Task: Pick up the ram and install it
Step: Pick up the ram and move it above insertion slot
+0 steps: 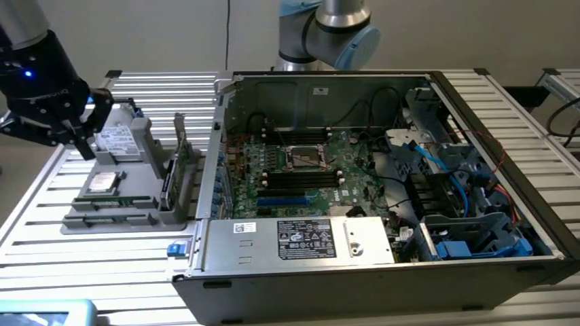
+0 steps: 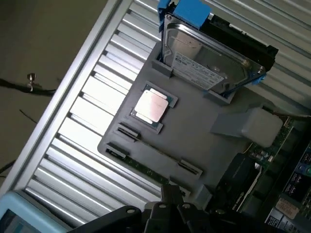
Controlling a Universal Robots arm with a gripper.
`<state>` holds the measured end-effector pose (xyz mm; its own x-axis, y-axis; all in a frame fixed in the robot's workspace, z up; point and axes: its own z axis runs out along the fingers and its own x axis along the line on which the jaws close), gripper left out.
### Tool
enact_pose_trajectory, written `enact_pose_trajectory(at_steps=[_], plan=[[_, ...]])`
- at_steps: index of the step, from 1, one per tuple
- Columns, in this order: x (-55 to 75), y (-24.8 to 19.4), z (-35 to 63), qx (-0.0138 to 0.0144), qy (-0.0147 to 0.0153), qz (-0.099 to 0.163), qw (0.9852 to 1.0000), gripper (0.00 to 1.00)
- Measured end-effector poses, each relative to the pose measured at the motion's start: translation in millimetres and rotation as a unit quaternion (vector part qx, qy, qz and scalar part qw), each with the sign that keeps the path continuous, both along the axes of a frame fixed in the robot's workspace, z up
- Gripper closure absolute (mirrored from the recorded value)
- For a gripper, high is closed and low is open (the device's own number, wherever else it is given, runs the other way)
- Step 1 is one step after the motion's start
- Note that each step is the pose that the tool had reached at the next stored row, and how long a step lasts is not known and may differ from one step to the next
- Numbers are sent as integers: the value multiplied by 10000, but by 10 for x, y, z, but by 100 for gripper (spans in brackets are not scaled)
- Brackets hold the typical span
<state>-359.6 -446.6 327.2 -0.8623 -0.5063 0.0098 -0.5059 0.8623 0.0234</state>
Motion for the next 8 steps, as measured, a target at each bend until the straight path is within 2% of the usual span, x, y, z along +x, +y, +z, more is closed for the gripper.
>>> enact_pose_trajectory(at_steps=[4,8], plan=[[0,0,-2,3,-1,362,9993,89],[0,0,-3,5,-2,729,9973,89]])
